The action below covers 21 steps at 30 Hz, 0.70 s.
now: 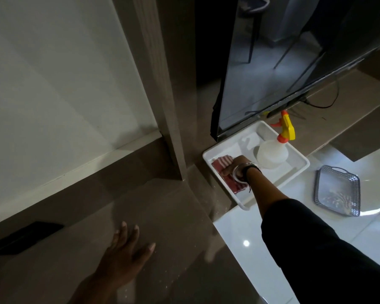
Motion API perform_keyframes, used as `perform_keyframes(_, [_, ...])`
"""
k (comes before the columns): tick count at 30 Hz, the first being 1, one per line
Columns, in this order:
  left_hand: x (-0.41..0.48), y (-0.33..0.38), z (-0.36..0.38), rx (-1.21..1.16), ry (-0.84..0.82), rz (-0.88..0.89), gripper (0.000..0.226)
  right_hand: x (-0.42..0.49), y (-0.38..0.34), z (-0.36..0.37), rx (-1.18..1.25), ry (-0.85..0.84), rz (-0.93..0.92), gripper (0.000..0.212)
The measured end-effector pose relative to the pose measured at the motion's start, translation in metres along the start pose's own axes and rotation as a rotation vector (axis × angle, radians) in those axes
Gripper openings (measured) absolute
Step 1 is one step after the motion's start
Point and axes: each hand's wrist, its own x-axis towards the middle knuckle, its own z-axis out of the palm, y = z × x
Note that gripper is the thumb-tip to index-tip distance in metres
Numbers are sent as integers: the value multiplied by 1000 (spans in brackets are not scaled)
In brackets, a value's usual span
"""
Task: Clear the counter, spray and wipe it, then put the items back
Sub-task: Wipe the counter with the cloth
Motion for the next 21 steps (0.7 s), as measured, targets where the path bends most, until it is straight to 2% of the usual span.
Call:
perform_keyframes(2, [-4,0,1,-15,2,27,87,-2,2,5,19,14,-22,69])
perform_keyframes(4, [-9,2,2,-5,13,37,100,-7,3,6,35,63,-86,56])
perform_keyframes(6, [-9,5,3,27,51,27,96,-15,7,1,97,111,-142,38])
perform_keyframes(7, [-6,5,1,17,56,21,89,-22,9,-1,189,126,-156,36])
perform_keyframes(10, [-7,2,-6,-6,-50,12,79,-59,20,-8,581,116,-150,50])
perform_keyframes(12, [-42,-25,-16,-125,-138,4,70,-121,27,15,819,40,-217,33])
perform_keyframes(13, [-31,-15,-23,-194,-168,30,65,-131,36,7,862,44,-256,24])
perform_keyframes(14, [-39,-19,-27,-257,-202,45,61,-158,44,16,837,46,-294,21])
perform_keyframes(15, [-49,-24,-33,-299,-184,58,57,-183,53,29,713,117,-338,19])
perform_keyframes(17, [-44,-21,-45,-401,-59,86,56,-214,65,36,360,390,-375,6])
perform_keyframes(19, [-63,-52,-41,-500,80,84,57,-256,77,77,-36,547,-382,20])
perform_keyframes(20, [-80,-79,-31,-497,143,72,56,-284,80,110,-204,554,-398,17])
perform_keyframes(21, [-100,-108,-16,-479,207,63,56,-309,86,147,-354,532,-427,27])
